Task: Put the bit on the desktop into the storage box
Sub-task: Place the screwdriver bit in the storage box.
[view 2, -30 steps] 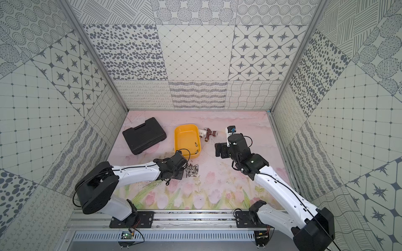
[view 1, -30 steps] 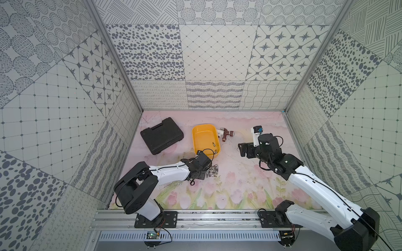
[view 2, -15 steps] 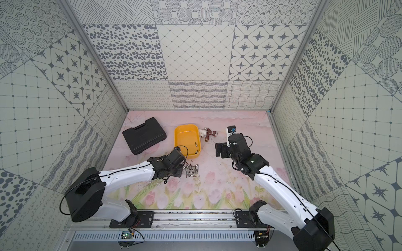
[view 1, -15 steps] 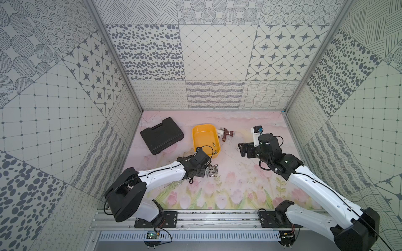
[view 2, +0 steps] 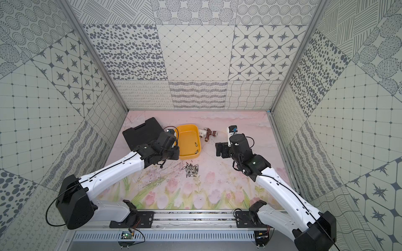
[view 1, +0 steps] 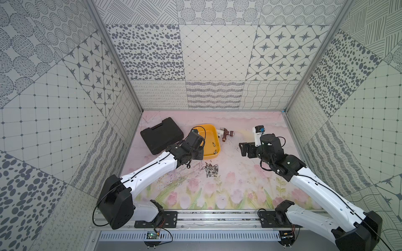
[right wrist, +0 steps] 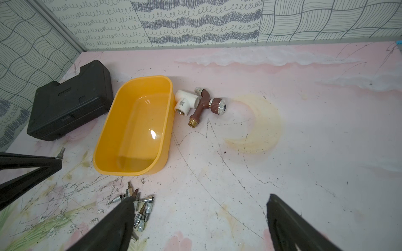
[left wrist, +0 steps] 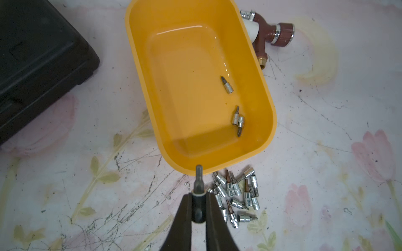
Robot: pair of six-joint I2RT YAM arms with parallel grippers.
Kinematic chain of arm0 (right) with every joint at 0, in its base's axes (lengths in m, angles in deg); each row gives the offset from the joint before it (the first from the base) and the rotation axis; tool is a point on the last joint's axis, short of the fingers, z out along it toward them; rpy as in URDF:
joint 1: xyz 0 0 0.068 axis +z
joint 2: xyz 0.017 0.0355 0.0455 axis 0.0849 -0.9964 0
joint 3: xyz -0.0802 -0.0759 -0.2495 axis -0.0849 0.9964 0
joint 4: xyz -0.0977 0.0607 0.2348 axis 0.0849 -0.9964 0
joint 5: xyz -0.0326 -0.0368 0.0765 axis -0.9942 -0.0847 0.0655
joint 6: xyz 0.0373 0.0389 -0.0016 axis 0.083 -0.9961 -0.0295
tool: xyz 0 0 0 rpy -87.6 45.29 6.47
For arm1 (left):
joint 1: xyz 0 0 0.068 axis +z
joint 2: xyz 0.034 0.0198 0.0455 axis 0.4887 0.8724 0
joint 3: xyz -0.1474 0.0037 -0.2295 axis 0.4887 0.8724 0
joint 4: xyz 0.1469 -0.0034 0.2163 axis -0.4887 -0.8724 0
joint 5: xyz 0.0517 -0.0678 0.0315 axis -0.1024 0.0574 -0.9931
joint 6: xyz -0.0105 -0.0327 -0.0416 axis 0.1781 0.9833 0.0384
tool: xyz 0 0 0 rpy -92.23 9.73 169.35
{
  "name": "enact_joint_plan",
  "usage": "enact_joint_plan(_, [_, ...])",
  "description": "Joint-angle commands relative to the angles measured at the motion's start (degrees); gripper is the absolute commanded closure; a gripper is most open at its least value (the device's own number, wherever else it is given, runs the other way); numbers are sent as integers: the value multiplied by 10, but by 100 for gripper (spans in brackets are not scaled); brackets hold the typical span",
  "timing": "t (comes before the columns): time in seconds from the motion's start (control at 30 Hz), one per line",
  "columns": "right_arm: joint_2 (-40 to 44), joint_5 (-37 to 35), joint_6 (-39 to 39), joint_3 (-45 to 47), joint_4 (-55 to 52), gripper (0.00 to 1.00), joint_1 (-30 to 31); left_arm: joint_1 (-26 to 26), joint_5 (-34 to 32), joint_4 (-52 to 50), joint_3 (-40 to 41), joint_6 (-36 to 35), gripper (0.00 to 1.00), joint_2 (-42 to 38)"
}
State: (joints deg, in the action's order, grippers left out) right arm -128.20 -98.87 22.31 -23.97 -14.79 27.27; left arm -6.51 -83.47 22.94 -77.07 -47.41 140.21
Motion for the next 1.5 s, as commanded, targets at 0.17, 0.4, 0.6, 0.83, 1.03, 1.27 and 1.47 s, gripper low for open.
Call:
enact_joint_plan(0.17, [34,-7,-8,8,14,3,-3,29,36,-31,-118,-79,92,121])
enact_joint_plan(0.4, [60,-14,-8,13,-4,3,-2,32,58,-28,-170,-86,93,218])
enact_joint_plan(0.6, [71,-16,-10,19,-6,4,-2,38,81,-36,-203,-80,95,282])
enact_joint_plan(0.83, [72,-14,-11,21,-6,3,-3,38,88,-50,-219,-82,95,330])
enact_joint_plan(1.03, [69,-14,-11,19,-6,3,-3,39,93,-62,-234,-87,95,364])
enact_joint_plan(1.27, [58,-11,-10,14,-6,3,-3,38,93,-68,-246,-91,95,386])
enact_joint_plan(1.47, [54,-11,-8,13,-6,3,-3,39,91,-68,-247,-90,93,393])
